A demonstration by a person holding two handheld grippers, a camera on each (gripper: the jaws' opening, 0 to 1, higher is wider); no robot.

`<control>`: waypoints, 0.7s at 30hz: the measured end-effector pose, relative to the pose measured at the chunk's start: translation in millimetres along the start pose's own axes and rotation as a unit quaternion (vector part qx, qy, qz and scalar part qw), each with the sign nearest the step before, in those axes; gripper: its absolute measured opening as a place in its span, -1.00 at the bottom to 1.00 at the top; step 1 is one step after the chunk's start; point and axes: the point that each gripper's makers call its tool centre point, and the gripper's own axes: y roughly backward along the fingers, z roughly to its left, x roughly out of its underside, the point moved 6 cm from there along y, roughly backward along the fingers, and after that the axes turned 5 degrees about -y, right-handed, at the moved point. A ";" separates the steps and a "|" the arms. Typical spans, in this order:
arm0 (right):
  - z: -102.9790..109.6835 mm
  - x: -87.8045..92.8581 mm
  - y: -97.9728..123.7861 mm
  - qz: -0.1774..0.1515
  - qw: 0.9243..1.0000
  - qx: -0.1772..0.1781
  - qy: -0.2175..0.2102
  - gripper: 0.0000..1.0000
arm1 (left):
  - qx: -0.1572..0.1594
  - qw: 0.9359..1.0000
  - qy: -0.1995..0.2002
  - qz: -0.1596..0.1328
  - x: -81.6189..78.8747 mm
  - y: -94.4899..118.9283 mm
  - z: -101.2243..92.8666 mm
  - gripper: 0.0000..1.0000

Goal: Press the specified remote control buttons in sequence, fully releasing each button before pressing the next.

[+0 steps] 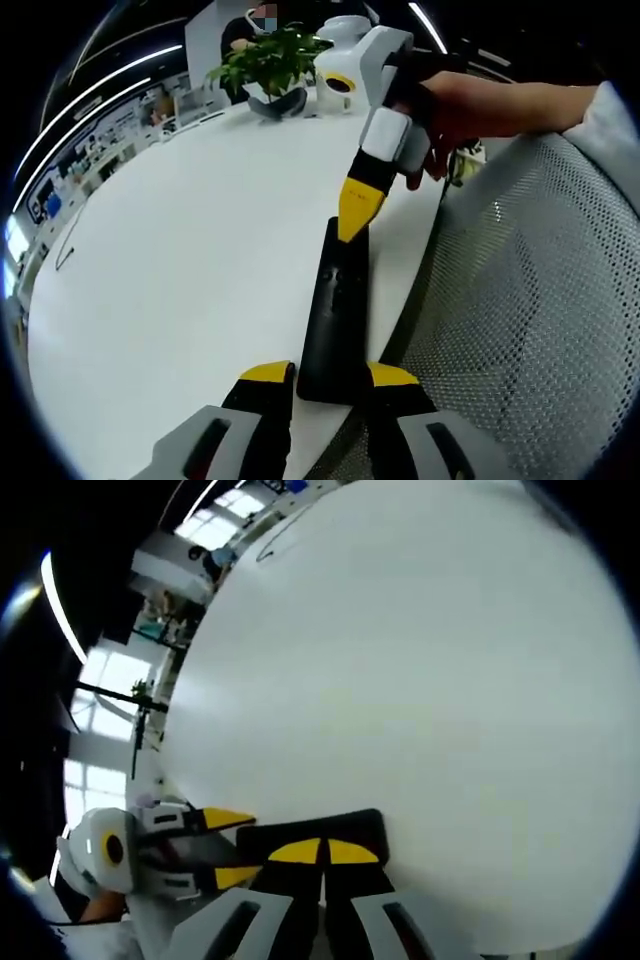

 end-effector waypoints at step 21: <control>9.9 -2.8 2.9 -0.009 0.999 0.005 0.054 -1.00 | 0.004 1.000 -0.017 -0.012 -3.9 -1.6 -7.1 -0.53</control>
